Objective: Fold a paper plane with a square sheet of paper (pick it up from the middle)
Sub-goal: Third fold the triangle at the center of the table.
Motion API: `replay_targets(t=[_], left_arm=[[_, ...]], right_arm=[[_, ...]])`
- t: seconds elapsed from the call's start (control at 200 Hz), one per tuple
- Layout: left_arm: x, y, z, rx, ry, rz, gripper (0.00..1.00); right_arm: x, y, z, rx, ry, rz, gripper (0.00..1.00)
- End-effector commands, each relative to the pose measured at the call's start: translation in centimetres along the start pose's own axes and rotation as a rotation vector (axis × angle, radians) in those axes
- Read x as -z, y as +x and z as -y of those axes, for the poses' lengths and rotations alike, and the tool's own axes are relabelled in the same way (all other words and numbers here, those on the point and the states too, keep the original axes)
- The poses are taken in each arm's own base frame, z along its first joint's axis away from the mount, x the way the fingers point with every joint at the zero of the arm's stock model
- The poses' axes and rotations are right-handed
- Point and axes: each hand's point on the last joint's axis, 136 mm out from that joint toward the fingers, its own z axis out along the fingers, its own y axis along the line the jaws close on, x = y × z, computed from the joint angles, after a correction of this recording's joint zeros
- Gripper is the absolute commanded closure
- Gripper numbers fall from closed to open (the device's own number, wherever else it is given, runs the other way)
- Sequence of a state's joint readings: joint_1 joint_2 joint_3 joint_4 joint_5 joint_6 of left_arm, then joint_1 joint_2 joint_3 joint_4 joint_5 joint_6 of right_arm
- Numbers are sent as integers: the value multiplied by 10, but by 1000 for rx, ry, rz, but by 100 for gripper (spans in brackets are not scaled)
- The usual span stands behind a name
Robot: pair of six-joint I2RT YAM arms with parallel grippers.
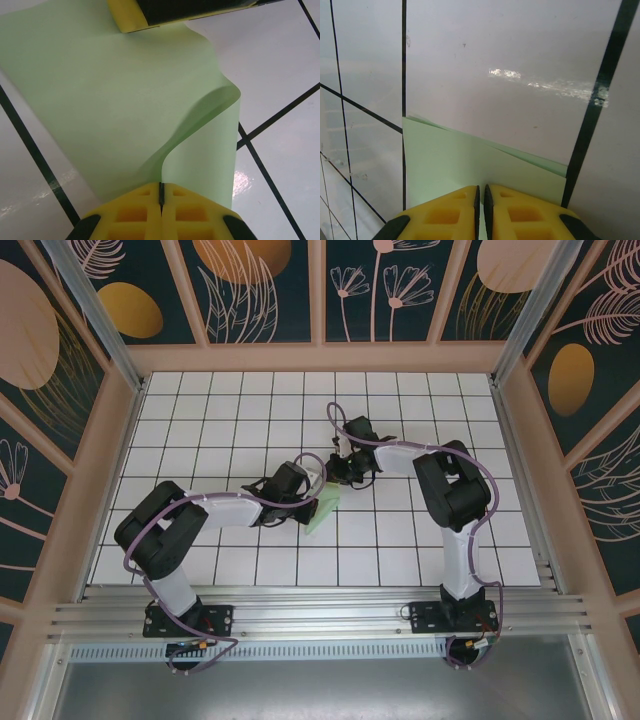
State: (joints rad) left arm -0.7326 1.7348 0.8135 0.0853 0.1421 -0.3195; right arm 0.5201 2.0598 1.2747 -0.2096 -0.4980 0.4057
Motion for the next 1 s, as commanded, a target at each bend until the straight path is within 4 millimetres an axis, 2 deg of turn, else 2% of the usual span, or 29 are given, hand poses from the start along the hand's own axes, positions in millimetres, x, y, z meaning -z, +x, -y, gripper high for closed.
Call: replay_targets(t=[0.0, 0.13, 0.495, 0.525, 0.791, 0.896, 0.996], left_arm=[[4, 0, -2, 20, -1, 0, 94], [12, -7, -4, 27, -23, 38, 94], [6, -4, -3, 32, -7, 27, 93], [-2, 5, -5, 35, -11, -3, 93], [-7, 15, -10, 42, -19, -23, 93], [-6, 14, -8, 38, -11, -16, 93], [-6, 12, -5, 35, 4, -15, 93]], right_arm=[[-18, 26, 34, -63, 112, -76, 84], [-19, 26, 35, -64, 113, -77, 84], [-19, 25, 35, -68, 110, -76, 84], [-19, 26, 34, -68, 108, -78, 84], [-16, 22, 29, -72, 96, -65, 82], [-8, 13, 19, -72, 71, -28, 80], [11, -4, 5, -69, 39, 37, 78]])
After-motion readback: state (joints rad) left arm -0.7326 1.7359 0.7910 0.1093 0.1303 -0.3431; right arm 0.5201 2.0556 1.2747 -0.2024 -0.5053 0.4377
